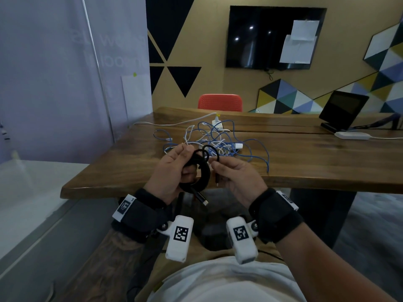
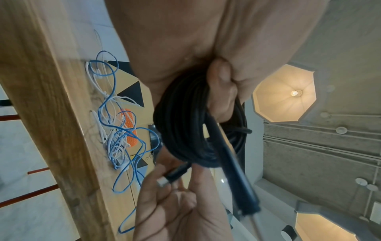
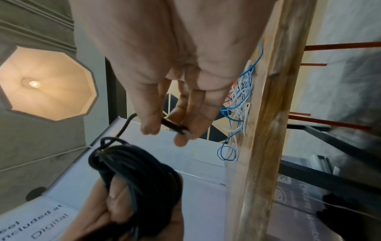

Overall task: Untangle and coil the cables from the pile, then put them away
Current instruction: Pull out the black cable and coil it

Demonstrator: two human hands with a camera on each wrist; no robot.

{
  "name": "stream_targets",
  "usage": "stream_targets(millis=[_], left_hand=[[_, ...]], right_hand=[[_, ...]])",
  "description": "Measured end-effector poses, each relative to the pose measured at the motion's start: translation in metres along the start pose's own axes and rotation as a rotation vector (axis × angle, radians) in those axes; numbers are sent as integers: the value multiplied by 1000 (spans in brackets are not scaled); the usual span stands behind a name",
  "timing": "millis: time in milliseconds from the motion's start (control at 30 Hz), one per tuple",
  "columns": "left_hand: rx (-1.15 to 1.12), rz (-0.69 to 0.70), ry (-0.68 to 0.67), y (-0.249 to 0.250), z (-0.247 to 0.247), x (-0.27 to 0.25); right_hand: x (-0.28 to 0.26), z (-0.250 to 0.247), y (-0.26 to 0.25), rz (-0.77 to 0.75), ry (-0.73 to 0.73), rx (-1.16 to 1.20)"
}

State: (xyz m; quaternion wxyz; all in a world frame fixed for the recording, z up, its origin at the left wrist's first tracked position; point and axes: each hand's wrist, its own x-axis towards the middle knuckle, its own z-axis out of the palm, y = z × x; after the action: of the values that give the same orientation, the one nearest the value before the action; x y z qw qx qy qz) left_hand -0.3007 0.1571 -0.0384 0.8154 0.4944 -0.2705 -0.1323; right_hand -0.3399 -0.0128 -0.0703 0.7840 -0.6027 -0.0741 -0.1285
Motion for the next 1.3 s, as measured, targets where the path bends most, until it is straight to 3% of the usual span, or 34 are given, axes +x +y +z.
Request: stream_targets(millis=[233, 567, 733, 867, 933, 1033, 1133, 1300], left_hand=[[95, 10, -26, -8, 1, -1], [75, -10, -21, -7, -3, 1], [40, -25, -5, -8, -1, 1], [-2, -75, -23, -7, 2, 0], [-8, -83, -30, -6, 3, 0], [11, -65, -20, -6, 0, 1], [44, -65, 0, -6, 0, 0], [59, -22, 128, -11, -2, 1]], right_hand=[[-2, 14, 9, -50, 68, 69], [1, 22, 12, 68, 172, 290], [-2, 22, 9, 127, 185, 152], [2, 18, 4, -21, 289, 139], [2, 18, 2, -23, 265, 149], [-4, 22, 2, 91, 165, 152], [-8, 25, 8, 130, 116, 31], [-7, 28, 7, 170, 53, -30]])
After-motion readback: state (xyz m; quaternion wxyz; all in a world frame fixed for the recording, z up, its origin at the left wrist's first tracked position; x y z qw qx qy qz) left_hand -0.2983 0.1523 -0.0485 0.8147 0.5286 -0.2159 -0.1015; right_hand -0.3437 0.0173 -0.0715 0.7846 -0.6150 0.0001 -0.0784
